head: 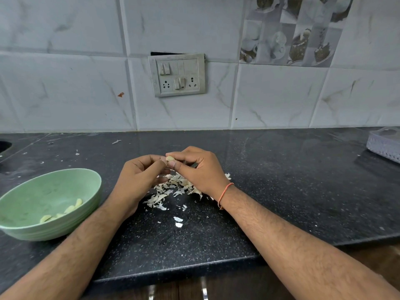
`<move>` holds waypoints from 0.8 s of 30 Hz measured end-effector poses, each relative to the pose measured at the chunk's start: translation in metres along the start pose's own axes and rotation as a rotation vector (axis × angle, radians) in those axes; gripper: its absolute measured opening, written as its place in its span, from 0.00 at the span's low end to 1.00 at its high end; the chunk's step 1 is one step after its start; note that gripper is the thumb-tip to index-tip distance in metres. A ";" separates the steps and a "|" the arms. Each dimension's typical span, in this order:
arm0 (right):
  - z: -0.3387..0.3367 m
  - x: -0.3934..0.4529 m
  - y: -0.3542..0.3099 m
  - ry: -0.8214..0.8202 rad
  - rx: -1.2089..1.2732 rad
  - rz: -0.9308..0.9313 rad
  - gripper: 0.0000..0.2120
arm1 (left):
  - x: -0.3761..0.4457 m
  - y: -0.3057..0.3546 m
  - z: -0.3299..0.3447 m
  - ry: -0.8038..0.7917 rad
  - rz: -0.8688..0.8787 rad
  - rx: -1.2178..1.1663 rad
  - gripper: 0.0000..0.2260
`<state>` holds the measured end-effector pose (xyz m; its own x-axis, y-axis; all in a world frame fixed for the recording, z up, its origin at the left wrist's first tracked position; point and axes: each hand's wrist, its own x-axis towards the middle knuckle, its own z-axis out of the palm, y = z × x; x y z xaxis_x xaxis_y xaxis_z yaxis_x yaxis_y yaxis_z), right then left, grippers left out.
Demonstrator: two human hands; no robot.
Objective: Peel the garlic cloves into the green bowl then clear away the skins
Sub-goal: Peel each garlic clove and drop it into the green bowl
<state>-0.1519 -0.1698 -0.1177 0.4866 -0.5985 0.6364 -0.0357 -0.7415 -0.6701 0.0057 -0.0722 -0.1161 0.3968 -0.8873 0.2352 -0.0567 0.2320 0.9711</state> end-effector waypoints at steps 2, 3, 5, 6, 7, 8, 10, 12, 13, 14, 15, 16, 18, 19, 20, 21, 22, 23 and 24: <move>-0.002 0.000 -0.002 0.001 0.019 0.007 0.11 | 0.000 0.001 -0.001 0.011 0.005 -0.027 0.07; -0.002 0.000 -0.002 0.002 0.024 0.009 0.11 | 0.000 0.001 -0.001 0.017 0.008 -0.040 0.07; -0.003 0.000 -0.004 0.002 0.029 0.008 0.11 | 0.000 0.002 -0.001 0.016 0.016 -0.054 0.07; -0.003 0.000 -0.004 0.002 0.029 0.006 0.11 | 0.000 0.001 -0.001 0.013 0.020 -0.057 0.06; -0.003 0.000 -0.004 0.003 0.027 0.004 0.11 | 0.000 0.001 -0.001 0.011 0.020 -0.059 0.06; -0.003 0.000 -0.004 0.004 0.025 0.002 0.11 | 0.000 0.000 -0.002 0.011 0.020 -0.059 0.06; -0.003 0.000 -0.003 0.004 0.027 0.006 0.11 | 0.001 -0.001 -0.002 0.000 0.022 -0.057 0.06; -0.004 0.000 -0.003 0.001 0.031 0.013 0.11 | 0.002 -0.002 -0.003 -0.020 0.024 -0.055 0.07; -0.004 0.000 -0.003 0.000 0.031 0.013 0.11 | 0.002 -0.003 -0.004 -0.030 0.023 -0.052 0.07; -0.004 0.000 -0.003 0.000 0.030 0.014 0.11 | 0.003 -0.003 -0.004 -0.041 0.024 -0.049 0.07; -0.004 0.000 -0.002 0.000 0.032 0.015 0.11 | 0.003 -0.004 -0.004 -0.051 0.025 -0.046 0.07; -0.004 0.000 -0.002 0.000 0.035 0.019 0.11 | 0.003 -0.004 -0.004 -0.060 0.025 -0.045 0.08; -0.003 0.000 -0.002 -0.004 0.037 0.020 0.10 | 0.004 -0.005 -0.004 -0.073 0.027 -0.039 0.08; -0.003 0.000 -0.002 -0.008 0.033 0.016 0.10 | 0.004 -0.006 -0.004 -0.079 0.029 -0.033 0.08; -0.003 0.000 -0.002 -0.012 0.029 0.012 0.10 | 0.004 -0.006 -0.005 -0.084 0.030 -0.029 0.08; -0.003 0.000 -0.002 -0.014 0.026 0.010 0.10 | 0.004 -0.006 -0.005 -0.086 0.029 -0.029 0.09; -0.003 0.000 -0.002 -0.014 0.027 0.013 0.10 | 0.004 -0.007 -0.005 -0.086 0.028 -0.029 0.09; -0.002 0.000 -0.002 -0.011 0.031 0.017 0.10 | 0.004 -0.007 -0.005 -0.081 0.025 -0.028 0.09; -0.002 0.000 -0.002 -0.007 0.033 0.022 0.10 | 0.004 -0.007 -0.005 -0.074 0.021 -0.025 0.09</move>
<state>-0.1541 -0.1693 -0.1157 0.4920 -0.6121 0.6190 -0.0177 -0.7180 -0.6959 0.0120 -0.0755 -0.1222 0.3269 -0.9088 0.2592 -0.0409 0.2604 0.9646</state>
